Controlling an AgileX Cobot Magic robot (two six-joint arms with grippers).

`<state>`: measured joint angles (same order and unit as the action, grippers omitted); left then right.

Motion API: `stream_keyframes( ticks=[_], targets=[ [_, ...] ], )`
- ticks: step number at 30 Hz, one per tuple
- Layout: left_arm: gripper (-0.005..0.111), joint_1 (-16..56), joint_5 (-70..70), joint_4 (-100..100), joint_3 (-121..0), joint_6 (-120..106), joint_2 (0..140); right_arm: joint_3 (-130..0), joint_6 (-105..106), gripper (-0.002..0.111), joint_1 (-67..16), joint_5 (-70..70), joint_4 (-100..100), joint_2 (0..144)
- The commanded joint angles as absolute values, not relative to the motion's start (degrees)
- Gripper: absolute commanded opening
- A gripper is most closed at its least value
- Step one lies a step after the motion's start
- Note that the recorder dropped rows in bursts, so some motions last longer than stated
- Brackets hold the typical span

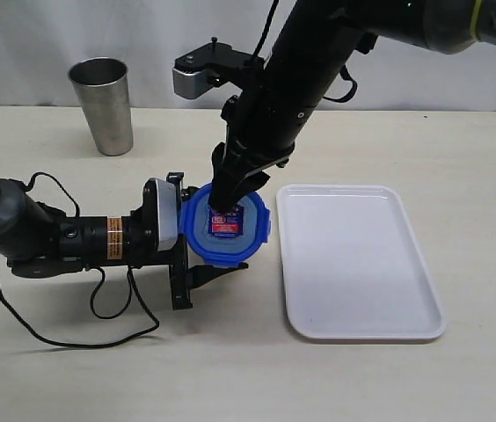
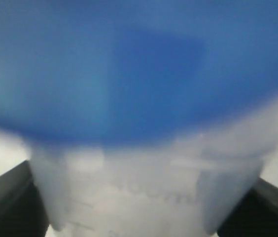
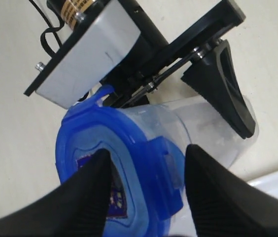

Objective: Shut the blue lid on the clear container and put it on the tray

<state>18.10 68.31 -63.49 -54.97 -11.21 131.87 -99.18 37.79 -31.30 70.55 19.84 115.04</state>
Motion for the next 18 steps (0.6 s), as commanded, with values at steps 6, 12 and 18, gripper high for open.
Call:
stream_keyframes(
  ticks=[6,12,18],
  targets=[
    [0.000,18.59,68.00,-61.55,-54.78,-4.55,131.94,-102.39,32.65,0.041,-31.18,69.96,6.15,116.59],
    [0.000,18.59,68.00,-58.48,-54.78,1.76,131.94,-103.21,28.04,0.042,-31.18,65.79,5.91,110.72],
    [0.000,18.59,68.00,-58.21,-54.78,3.73,131.83,-102.95,22.21,0.041,-31.30,63.00,13.56,108.12]
  ],
)
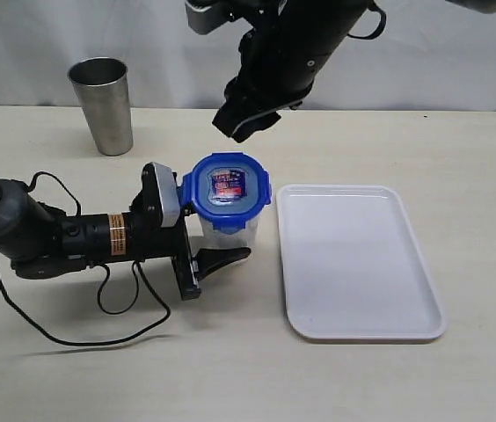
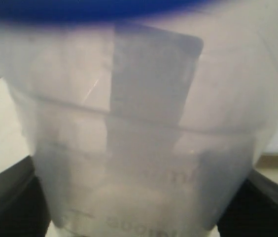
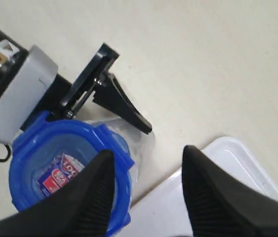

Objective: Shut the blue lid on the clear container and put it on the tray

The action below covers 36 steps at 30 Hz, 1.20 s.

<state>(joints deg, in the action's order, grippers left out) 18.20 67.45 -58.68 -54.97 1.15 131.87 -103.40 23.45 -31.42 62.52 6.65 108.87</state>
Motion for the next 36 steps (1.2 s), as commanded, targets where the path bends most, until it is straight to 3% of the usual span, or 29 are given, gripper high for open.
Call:
stream_keyframes(
  ticks=[1,8,13,31,36],
  targets=[
    [0.000,18.59,67.88,-58.21,-54.78,4.84,131.56,-102.77,22.75,0.042,-31.42,63.74,15.72,108.13],
    [0.000,18.59,64.27,-61.00,-54.78,13.50,127.74,-97.45,22.67,0.024,-31.53,67.09,13.97,108.26],
    [0.000,18.59,64.04,-64.45,-54.78,13.53,126.13,-92.88,21.54,0.004,-31.53,64.19,8.56,108.26],
    [0.000,18.59,62.70,-64.25,-54.78,13.53,126.00,-91.22,14.06,0.005,-31.53,59.80,1.33,105.03],
    [0.000,18.59,62.46,-63.95,-54.78,13.53,126.00,-91.22,14.30,0.025,-31.53,56.41,7.40,100.85]
  ],
)
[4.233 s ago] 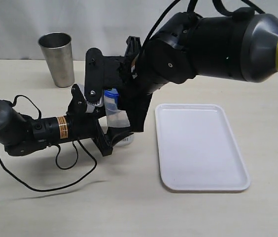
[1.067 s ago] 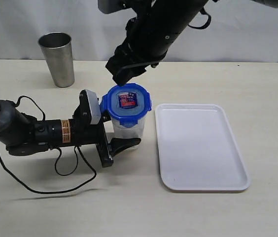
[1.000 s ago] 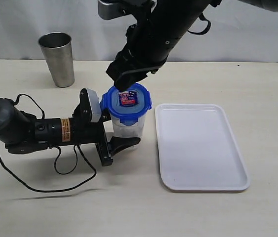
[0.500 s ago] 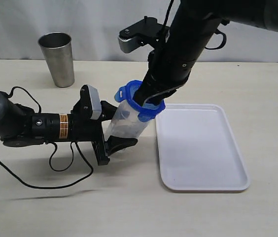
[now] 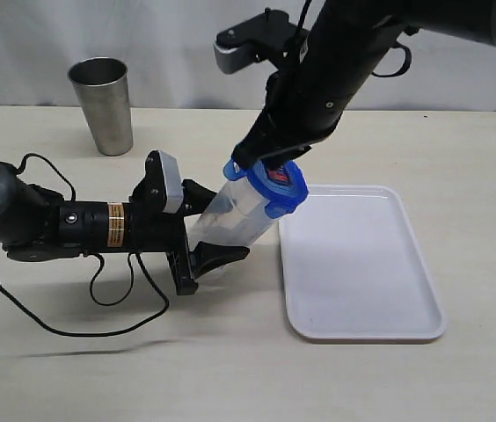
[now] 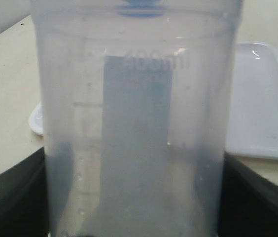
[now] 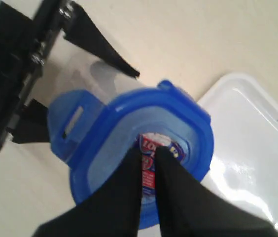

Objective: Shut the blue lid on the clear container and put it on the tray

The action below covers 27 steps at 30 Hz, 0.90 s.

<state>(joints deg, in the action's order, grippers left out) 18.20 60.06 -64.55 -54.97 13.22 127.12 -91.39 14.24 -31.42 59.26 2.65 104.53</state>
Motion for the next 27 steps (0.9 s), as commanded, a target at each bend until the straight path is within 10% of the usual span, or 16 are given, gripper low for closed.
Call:
stream_keyframes(
  ticks=[1,27],
  targets=[
    [0.000,18.59,62.46,-63.95,-54.78,13.53,126.00,-91.22,14.30,0.029,-31.53,56.16,8.51,100.29],
    [0.000,18.59,61.15,-63.77,-54.78,13.53,126.00,-98.01,-20.38,0.040,-46.11,63.19,-25.75,110.59]
  ],
)
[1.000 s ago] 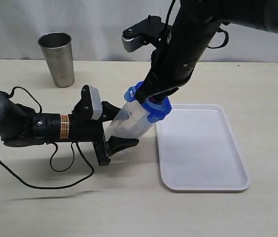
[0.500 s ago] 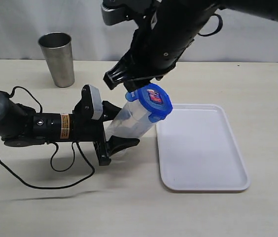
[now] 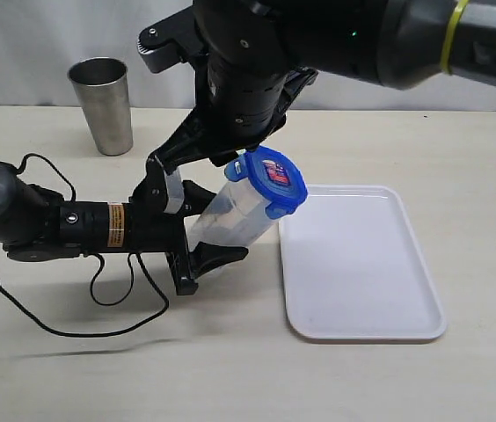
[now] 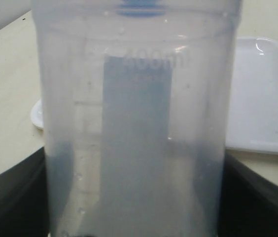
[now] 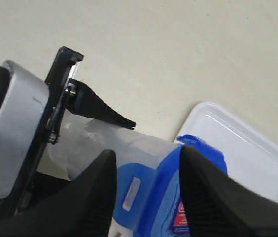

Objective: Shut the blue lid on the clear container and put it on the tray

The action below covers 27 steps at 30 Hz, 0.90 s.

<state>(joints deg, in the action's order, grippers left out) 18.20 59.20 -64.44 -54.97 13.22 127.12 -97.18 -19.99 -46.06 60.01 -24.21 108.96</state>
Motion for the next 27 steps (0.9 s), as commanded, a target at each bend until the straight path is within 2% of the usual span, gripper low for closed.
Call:
stream_keyframes(
  ticks=[1,21,27],
  targets=[
    [0.000,18.59,61.15,-63.77,-54.78,13.53,126.00,-98.01,-20.38,0.040,-46.11,63.74,-25.75,111.17],
    [0.000,18.59,61.26,-63.77,-54.78,13.53,126.00,-98.01,-11.74,0.040,-46.11,67.64,-15.09,116.20],
    [0.000,18.59,61.36,-63.77,-54.78,13.53,126.00,-100.64,-9.08,0.040,-46.11,67.28,-17.36,115.05]
  ],
)
